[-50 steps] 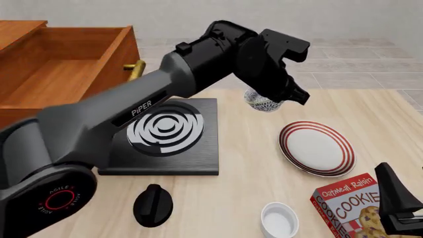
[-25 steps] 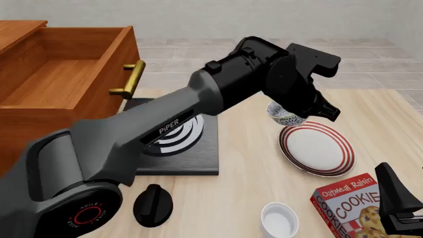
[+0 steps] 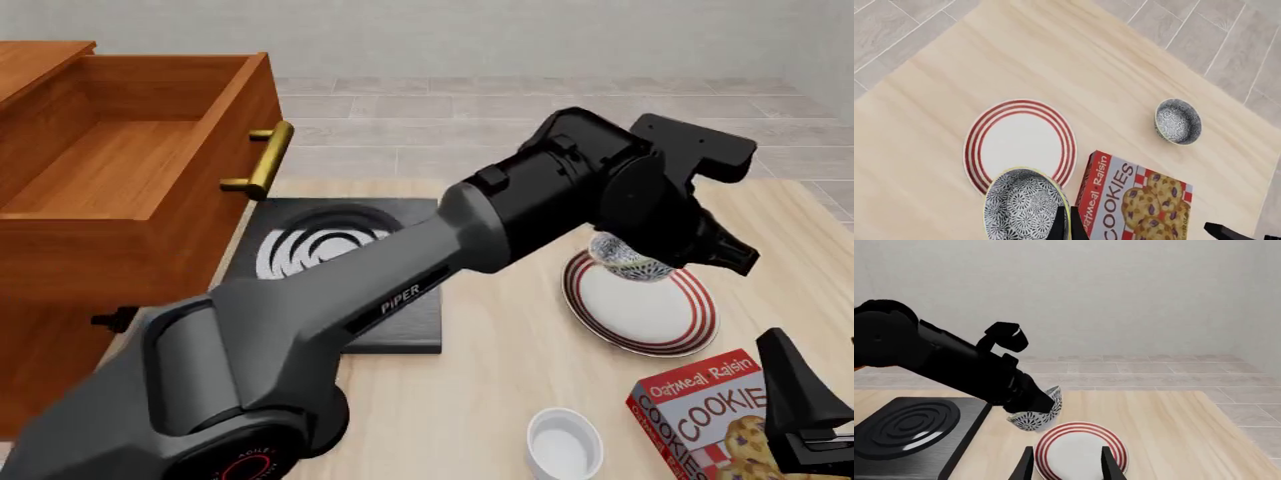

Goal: Pick the akita bowl in the top layer of the wooden cabinet and place it on the plate.

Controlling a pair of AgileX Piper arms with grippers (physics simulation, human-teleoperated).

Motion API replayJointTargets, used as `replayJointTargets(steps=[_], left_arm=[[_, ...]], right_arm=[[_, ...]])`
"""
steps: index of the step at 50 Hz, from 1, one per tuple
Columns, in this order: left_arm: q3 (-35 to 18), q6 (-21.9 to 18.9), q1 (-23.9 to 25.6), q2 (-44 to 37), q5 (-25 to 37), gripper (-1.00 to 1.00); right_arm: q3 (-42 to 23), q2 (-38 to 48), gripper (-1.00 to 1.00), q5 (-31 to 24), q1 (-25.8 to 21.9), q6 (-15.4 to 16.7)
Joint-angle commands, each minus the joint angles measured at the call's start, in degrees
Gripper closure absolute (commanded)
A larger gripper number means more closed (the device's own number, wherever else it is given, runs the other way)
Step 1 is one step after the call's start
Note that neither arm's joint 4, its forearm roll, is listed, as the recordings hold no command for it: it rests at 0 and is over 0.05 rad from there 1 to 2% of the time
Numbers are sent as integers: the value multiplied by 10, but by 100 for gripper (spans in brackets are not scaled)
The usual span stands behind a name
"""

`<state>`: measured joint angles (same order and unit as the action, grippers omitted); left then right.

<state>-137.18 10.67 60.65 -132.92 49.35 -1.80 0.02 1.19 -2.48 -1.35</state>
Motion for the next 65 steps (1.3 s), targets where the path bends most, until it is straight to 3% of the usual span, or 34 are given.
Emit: replayJointTargets(steps=[1,7,20,39,48,65], left_arm=[[-1,23,13,-10,-29,100],[17,30,17,-7,-49,100],[-12,32,13,-31,-61,100],[45,34,2,-38,-130,100],[-33,25,-7,-91,-100,100],[-58,20,-10,-125,-114,100]], right_arm=[[-1,0,-100,0,0,-2],[-1,0,-100,-1,0,-2],[-2,0,-100,-2,2,-3],[0,0,-100,-3,3,-9],[2,0,-100,-3,6,-18],[4,0,-100,-3,13,-37]])
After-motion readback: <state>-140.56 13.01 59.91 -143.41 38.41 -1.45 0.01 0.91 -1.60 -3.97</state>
